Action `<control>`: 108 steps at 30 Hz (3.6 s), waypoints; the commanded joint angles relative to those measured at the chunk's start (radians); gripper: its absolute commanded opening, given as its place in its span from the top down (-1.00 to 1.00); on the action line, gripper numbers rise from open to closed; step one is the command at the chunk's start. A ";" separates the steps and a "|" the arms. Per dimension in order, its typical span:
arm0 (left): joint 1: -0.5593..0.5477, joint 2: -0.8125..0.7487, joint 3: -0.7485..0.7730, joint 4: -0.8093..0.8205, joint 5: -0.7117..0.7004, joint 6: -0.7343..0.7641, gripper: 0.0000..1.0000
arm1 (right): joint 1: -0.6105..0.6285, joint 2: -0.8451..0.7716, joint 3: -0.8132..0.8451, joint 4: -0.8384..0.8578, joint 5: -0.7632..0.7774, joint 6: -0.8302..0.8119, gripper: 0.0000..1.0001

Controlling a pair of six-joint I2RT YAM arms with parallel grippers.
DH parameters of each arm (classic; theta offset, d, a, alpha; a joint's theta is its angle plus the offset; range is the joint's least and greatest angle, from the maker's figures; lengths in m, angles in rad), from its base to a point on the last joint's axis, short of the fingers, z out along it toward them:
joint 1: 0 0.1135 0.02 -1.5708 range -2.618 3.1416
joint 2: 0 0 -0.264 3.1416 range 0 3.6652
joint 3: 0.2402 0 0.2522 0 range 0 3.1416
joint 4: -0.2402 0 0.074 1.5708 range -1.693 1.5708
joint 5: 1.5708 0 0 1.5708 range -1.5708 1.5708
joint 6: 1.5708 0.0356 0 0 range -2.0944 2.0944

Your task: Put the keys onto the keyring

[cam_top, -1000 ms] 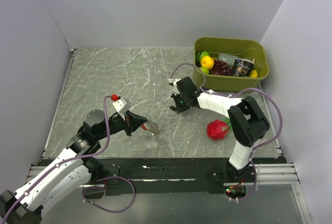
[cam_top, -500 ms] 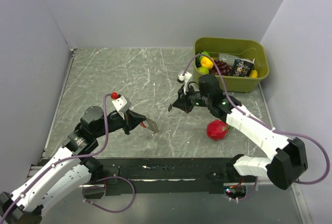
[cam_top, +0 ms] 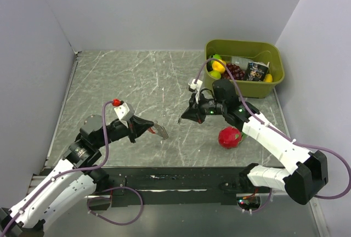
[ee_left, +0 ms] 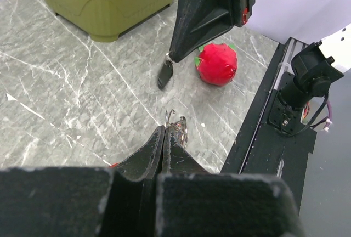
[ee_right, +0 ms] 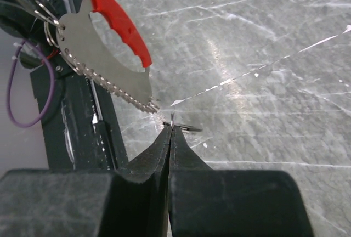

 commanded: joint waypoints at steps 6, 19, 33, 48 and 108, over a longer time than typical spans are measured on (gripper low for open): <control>0.002 0.021 0.000 0.067 0.019 0.011 0.98 | 0.035 0.009 0.118 -0.108 -0.030 -0.038 1.00; 0.002 0.091 0.045 0.083 0.058 0.034 0.98 | 0.144 0.068 0.298 -0.252 -0.042 -0.079 1.00; 0.002 0.113 0.061 0.088 0.109 0.034 0.98 | 0.198 0.213 0.428 -0.375 -0.110 -0.125 1.00; 0.002 0.125 0.054 0.096 0.129 0.028 0.98 | 0.216 0.257 0.479 -0.408 -0.124 -0.150 1.00; 0.002 0.108 0.035 0.086 0.151 0.009 0.98 | 0.227 0.237 0.457 -0.348 -0.084 -0.151 1.00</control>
